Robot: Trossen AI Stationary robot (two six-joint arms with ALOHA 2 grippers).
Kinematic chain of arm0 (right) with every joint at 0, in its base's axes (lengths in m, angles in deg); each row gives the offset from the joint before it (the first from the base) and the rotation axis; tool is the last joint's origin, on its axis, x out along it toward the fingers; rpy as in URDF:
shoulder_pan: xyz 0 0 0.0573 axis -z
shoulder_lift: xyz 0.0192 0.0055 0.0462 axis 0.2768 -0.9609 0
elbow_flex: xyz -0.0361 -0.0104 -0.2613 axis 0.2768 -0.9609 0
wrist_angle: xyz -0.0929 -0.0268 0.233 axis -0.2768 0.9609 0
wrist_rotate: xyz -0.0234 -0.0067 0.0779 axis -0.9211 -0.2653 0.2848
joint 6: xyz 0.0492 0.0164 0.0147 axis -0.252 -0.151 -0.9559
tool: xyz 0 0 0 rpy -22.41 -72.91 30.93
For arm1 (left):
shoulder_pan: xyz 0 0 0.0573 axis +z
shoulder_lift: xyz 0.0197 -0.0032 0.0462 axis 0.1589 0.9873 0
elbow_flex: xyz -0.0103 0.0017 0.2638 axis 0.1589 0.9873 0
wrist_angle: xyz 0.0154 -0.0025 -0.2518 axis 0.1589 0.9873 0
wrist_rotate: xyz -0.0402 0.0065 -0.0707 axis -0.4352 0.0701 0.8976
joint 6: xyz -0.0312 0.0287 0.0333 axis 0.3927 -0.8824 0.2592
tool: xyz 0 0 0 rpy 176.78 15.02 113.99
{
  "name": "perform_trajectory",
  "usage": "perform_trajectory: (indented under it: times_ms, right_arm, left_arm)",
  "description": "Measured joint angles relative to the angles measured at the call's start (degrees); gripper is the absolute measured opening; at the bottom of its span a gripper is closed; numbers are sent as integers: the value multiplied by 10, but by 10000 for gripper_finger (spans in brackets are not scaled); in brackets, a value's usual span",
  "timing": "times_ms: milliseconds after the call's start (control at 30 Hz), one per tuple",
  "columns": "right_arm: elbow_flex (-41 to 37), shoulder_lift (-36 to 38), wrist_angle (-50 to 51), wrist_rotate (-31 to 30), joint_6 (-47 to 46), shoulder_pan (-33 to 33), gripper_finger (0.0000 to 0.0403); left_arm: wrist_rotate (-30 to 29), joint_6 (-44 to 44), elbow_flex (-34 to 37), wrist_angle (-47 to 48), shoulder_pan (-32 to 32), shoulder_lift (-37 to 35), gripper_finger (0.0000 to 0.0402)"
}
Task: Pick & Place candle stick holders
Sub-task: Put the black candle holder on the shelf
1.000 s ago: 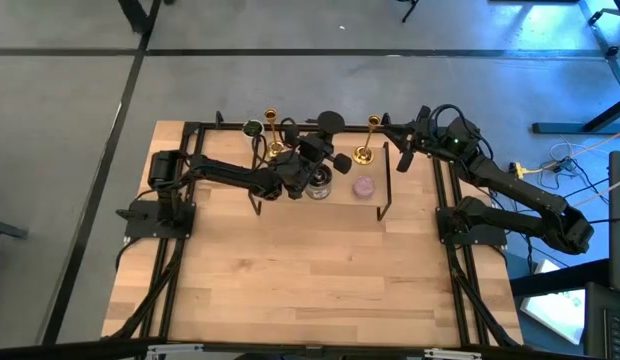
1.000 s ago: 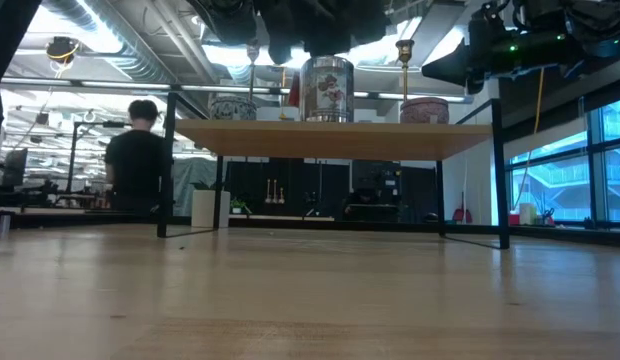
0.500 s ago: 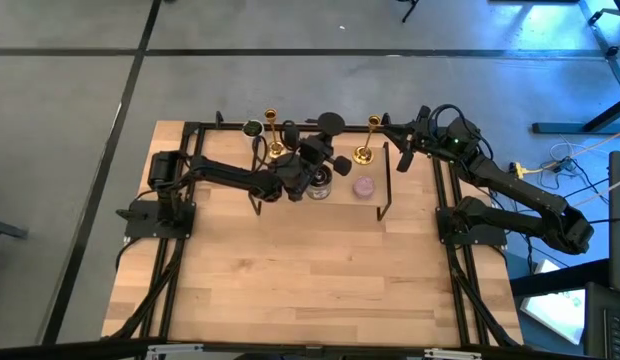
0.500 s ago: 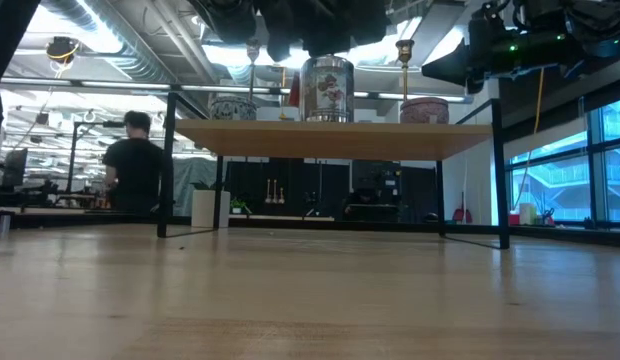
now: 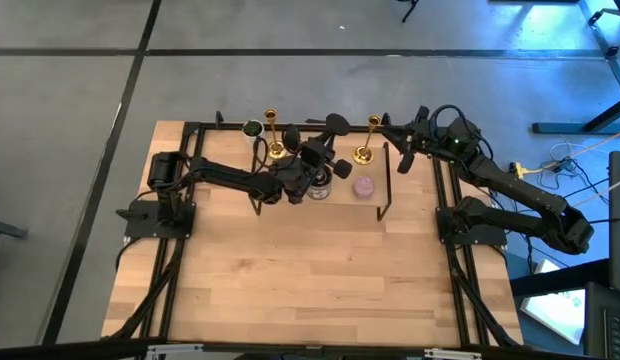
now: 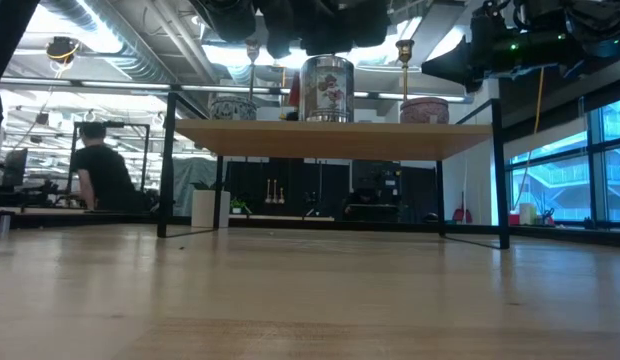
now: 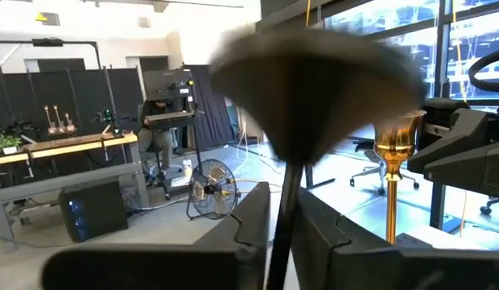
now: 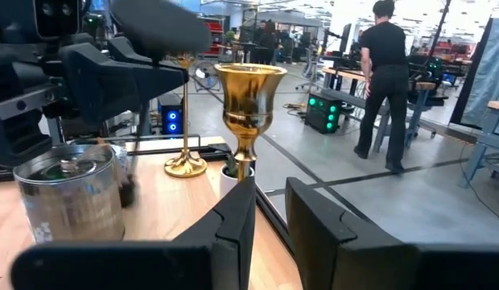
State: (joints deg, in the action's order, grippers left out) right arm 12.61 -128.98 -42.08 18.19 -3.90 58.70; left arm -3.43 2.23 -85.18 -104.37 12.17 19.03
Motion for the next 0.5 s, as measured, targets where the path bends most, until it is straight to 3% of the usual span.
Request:
perform_trajectory:
  times_ms: [133,267,500]
  right_arm:
    - [0,0,0,0,0,0,73]
    - [0,0,0,0,0,0,73]
    - [0,0,0,0,0,0,73]
  left_arm:
    - [-4,8,0,1,0,0,48]
    - [8,0,0,5,0,0,12]
    - [15,-1,0,5,0,0,7]
